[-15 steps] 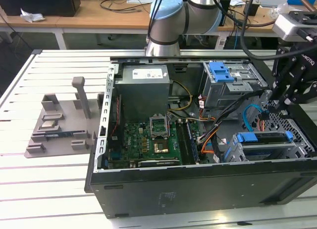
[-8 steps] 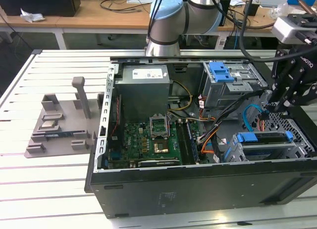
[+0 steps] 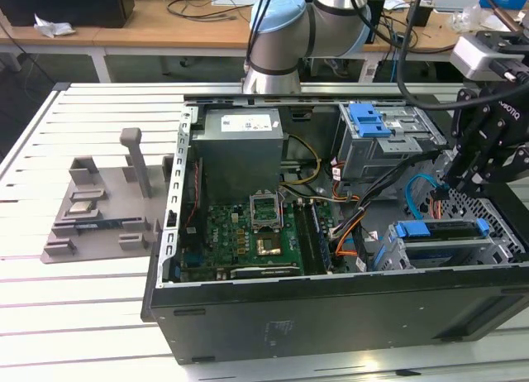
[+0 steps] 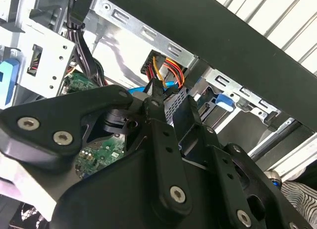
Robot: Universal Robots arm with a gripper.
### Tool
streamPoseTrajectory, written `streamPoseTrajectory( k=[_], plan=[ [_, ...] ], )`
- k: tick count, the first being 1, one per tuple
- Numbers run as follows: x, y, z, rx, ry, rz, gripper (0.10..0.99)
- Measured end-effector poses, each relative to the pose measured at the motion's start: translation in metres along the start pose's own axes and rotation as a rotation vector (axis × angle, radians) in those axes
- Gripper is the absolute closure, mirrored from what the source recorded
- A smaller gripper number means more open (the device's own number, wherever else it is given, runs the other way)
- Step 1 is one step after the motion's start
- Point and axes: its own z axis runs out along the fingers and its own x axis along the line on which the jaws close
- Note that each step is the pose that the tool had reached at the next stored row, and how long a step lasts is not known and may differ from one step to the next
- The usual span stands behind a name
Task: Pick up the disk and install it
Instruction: 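Insert the first disk wire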
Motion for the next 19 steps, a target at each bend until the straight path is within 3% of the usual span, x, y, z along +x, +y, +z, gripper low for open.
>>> streamPoseTrajectory(
  k=[4,8,10,13,19],
  plan=[
    [0.0000,0.0001,0.0001,0.000,-0.0001,0.000,0.737],
    [0.0001,0.0001,0.0001,0.000,-0.0001,0.000,0.922],
    [0.0010,0.0005,0.0001,0.000,0.0000,0.000,0.922],
    [0.0156,0.0035,0.0004,0.000,0.0016,0.000,0.922],
    [0.0320,0.0053,0.0055,0.000,0.0055,-0.002,0.922]
  ],
)
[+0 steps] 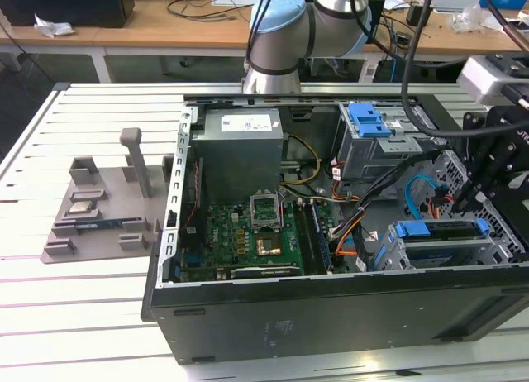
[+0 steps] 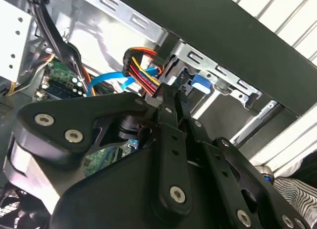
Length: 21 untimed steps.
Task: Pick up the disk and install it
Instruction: 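Insert the first disk wire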
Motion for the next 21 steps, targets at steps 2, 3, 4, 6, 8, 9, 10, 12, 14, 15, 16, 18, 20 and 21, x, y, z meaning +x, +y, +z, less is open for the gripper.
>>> streamPoseTrajectory(
  k=[2,3,4,6,8,9,10,12,14,15,16,18,20,21],
  plan=[
    [0.0035,0.0008,0.0008,0.000,0.0000,0.000,0.922],
    [0.0052,0.0014,0.0013,0.000,0.0000,0.000,0.922],
    [0.0064,0.0021,0.0016,0.000,0.0001,0.000,0.922],
    [0.0080,0.0029,0.0031,0.000,0.0000,0.000,0.922],
    [0.0097,0.0032,0.0057,0.000,0.0002,0.000,0.922],
    [0.0104,0.0033,0.0070,0.000,0.0001,0.000,0.922],
    [0.0107,0.0033,0.0075,0.000,0.0002,0.000,0.922],
    [0.0110,0.0034,0.0083,0.000,0.0002,0.000,0.922],
    [0.0113,0.0033,0.0095,0.000,0.0003,0.000,0.922],
    [0.0113,0.0033,0.0102,0.000,0.0004,0.000,0.922],
    [0.0114,0.0033,0.0106,0.000,0.0006,0.000,0.922],
    [0.0114,0.0033,0.0121,0.000,-0.0010,0.000,0.922],
    [0.0114,0.0033,0.0121,0.000,-0.0004,0.000,0.922],
    [0.0115,0.0033,0.0119,0.000,0.0005,0.000,0.922]
  ],
)
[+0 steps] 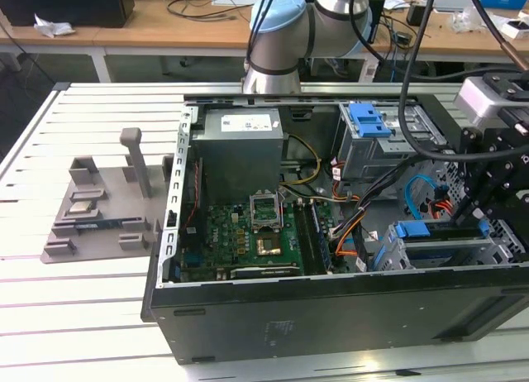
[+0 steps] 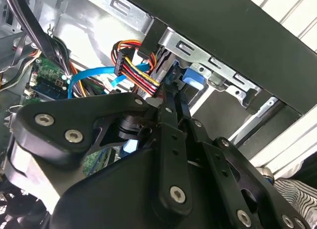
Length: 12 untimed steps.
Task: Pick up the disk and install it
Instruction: 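Insert the first disk wire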
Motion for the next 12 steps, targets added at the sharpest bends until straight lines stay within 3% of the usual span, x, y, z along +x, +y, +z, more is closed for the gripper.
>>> streamPoseTrajectory(
  k=[10,11,12],
  plan=[
    [0.0001,-0.0002,0.0039,0.000,-0.0011,0.000,0.910],
    [0.0001,-0.0001,0.0038,0.000,-0.0009,0.000,0.847],
    [0.0001,-0.0002,0.0035,0.000,-0.0003,0.000,0.847]
  ],
)
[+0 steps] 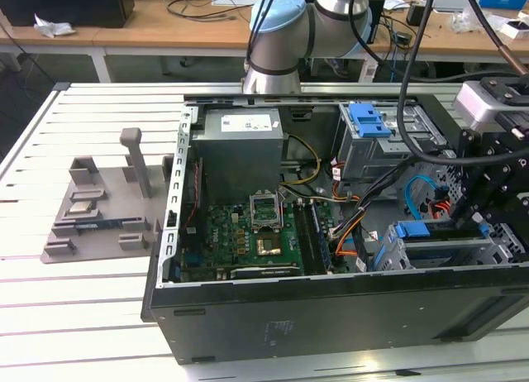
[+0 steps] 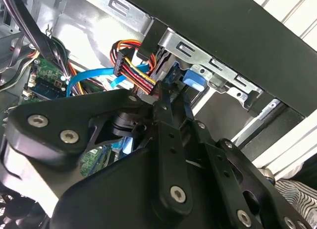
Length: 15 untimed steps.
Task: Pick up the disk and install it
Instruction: 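Insert the first disk wire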
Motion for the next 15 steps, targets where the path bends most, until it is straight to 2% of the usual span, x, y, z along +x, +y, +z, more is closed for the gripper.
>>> streamPoseTrajectory(
  k=[1,4,5,7,10,15],
  plan=[
    [0.0000,0.0001,-0.0010,0.000,0.0000,0.000,0.847],
    [-0.0015,0.0008,-0.0203,0.000,0.0000,0.000,0.847],
    [-0.0022,0.0009,-0.0226,0.000,0.0002,0.000,0.847],
    [-0.0033,0.0011,-0.0286,0.000,0.0001,0.000,0.980],
    [-0.0046,0.0015,-0.0402,0.000,0.0002,0.000,0.980],
    [-0.0048,0.0020,-0.0527,0.000,0.0000,0.000,0.980]
  ],
)
